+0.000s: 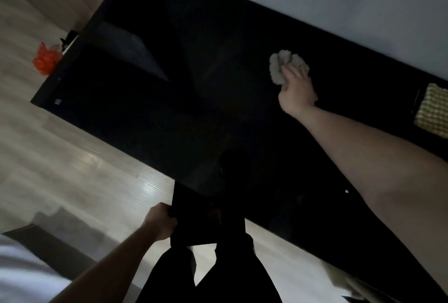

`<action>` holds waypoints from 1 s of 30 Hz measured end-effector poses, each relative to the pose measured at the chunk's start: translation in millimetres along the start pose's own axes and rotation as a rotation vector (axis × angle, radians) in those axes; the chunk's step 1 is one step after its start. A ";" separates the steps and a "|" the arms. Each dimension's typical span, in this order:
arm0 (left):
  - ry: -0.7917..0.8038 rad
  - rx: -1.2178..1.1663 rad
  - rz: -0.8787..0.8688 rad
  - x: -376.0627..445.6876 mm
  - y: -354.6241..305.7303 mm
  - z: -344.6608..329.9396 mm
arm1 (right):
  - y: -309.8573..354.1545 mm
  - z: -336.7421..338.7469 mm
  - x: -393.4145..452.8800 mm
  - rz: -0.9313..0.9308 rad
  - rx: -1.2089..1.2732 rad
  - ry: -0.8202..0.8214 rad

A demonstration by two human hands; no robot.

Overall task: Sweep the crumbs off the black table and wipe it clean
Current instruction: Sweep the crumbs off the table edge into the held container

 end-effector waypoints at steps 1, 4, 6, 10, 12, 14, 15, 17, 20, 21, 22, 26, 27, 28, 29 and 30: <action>0.004 -0.005 0.000 -2.5 -0.7 -0.8 | 7.2 -4.7 -20.0 0.056 0.021 -0.004; 0.025 -0.012 -0.014 -9.9 -2.9 -3.5 | 25.9 -28.1 -94.4 0.152 0.115 0.026; 0.037 -0.020 -0.034 -14.3 -2.5 -5.1 | 41.2 -43.4 -151.1 0.188 0.175 0.048; 0.049 0.017 -0.077 -23.4 -2.4 -9.2 | 64.8 -74.6 -262.9 0.234 0.297 0.120; 0.056 0.069 -0.104 -28.0 -4.3 -12.3 | 73.3 -90.9 -314.0 0.230 0.379 0.177; 0.063 0.109 -0.120 -28.8 -3.9 -16.9 | 86.0 -96.8 -356.2 0.197 0.458 0.218; 0.071 0.117 -0.126 -28.6 -3.4 -19.1 | 95.1 -92.5 -372.6 0.170 0.499 0.236; 0.088 0.121 -0.140 -27.9 -2.7 -22.9 | 106.5 -83.7 -399.0 0.098 0.553 0.279; 0.099 0.141 -0.177 -31.7 -6.1 -26.8 | 99.0 -63.4 -416.5 -0.032 0.628 0.208; 0.105 0.144 -0.186 -32.8 -7.3 -28.4 | 88.2 -57.1 -417.7 -0.069 0.636 0.129; 0.110 0.146 -0.191 -34.0 -8.0 -30.2 | 74.1 -49.8 -417.4 -0.101 0.643 0.045; 0.130 0.163 -0.200 -37.8 -7.6 -37.4 | 3.7 -5.0 -402.7 -0.272 0.622 -0.188; 0.129 0.166 -0.205 -39.4 -8.6 -39.5 | -16.0 7.1 -398.1 -0.312 0.596 -0.226; 0.129 0.164 -0.210 -41.8 -10.8 -41.5 | -35.0 18.5 -393.4 -0.345 0.565 -0.253; 0.128 0.164 -0.216 -43.8 -13.6 -43.9 | -53.7 28.3 -388.1 -0.373 0.527 -0.276; 0.125 0.162 -0.220 -45.1 -16.2 -47.0 | -71.9 37.5 -381.9 -0.395 0.488 -0.297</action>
Point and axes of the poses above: each hand's wrist, its own x-axis towards the middle knuckle, its own z-axis out of the back of the hand, y = z × x, the point moved 3 cm from there along x, towards the middle knuckle, and after that the axes turned 3 degrees about -z, right-handed, at the moved point
